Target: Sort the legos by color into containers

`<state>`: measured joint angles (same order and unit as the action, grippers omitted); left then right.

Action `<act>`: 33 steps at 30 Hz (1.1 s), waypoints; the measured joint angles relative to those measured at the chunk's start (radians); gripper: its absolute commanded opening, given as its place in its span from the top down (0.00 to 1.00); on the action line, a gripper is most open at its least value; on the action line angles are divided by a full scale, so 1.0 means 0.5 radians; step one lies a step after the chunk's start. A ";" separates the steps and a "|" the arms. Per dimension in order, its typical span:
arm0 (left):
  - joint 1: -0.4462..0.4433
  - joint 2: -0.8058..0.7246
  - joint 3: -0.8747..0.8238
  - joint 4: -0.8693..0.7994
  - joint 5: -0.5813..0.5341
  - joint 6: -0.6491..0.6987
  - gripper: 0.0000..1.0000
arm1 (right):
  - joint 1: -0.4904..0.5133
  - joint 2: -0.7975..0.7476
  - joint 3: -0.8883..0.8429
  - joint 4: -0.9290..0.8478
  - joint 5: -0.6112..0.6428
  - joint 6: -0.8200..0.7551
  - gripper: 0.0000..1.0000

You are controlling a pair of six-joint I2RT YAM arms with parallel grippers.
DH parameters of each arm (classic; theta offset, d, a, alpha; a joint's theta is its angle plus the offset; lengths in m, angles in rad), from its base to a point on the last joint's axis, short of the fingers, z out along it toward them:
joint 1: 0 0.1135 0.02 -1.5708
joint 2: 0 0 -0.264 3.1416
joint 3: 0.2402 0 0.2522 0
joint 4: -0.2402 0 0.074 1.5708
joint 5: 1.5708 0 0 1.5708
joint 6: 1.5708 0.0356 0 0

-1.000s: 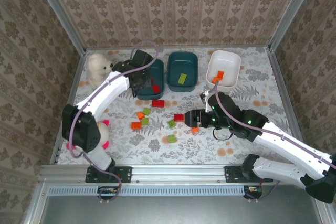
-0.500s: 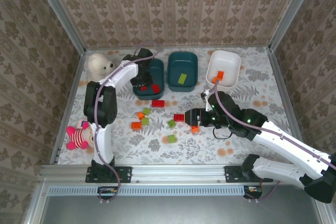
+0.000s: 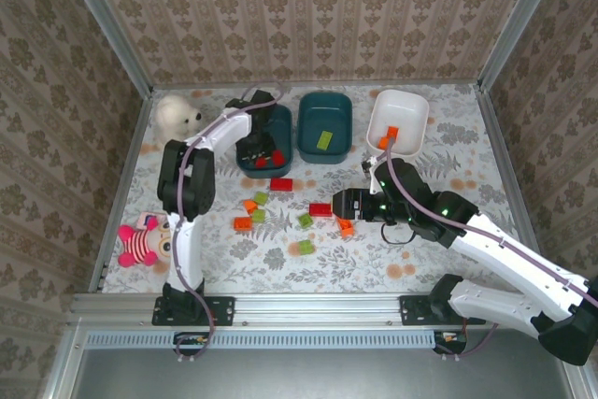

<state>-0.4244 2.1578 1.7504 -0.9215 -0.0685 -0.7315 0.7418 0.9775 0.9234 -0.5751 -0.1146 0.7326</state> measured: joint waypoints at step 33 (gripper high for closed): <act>-0.042 -1.926 -0.957 0.306 0.255 0.172 0.27 | 0.336 0.868 0.650 -0.455 0.150 -0.271 0.28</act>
<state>-0.4454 1.1946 1.2720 -0.7685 0.0589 -0.6456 0.9096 1.4117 1.2484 -0.8024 -0.0399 0.5972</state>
